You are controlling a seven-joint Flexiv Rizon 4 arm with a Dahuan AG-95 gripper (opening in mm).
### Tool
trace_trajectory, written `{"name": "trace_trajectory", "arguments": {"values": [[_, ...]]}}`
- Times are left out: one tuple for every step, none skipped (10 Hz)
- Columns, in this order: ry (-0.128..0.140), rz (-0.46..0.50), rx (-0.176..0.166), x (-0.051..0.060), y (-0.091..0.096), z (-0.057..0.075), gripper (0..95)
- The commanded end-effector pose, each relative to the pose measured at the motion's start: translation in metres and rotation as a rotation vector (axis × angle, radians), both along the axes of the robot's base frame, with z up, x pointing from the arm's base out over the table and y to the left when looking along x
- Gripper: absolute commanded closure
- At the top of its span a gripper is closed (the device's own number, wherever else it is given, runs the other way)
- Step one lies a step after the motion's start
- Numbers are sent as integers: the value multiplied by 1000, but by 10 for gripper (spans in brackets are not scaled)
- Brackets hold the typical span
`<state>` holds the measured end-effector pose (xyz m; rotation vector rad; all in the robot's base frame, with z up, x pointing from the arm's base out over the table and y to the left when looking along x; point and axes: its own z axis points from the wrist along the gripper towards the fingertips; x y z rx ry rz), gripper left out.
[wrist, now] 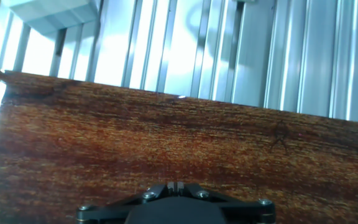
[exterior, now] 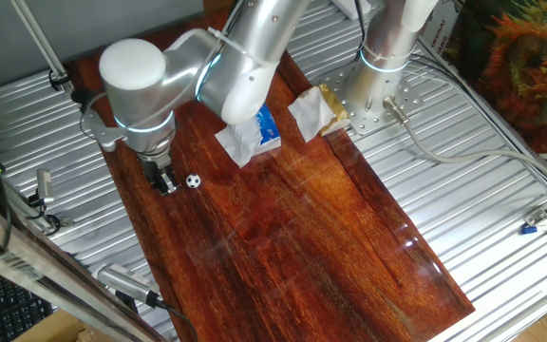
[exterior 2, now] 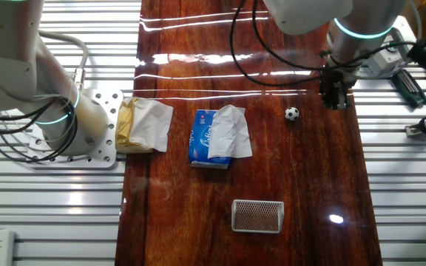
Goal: Push the soccer ball into the goal
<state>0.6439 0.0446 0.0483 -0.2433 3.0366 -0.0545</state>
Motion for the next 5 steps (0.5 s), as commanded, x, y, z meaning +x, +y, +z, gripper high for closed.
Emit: {"name": "trace_trajectory", "arguments": {"values": [[15, 1, 4, -1, 0, -3, 950], [33, 1, 6, -3, 0, -5, 950], [49, 0, 7, -5, 1, -7, 950], [55, -2, 7, -8, 1, -10, 950], [56, -3, 10, -10, 2, -14, 950]]}}
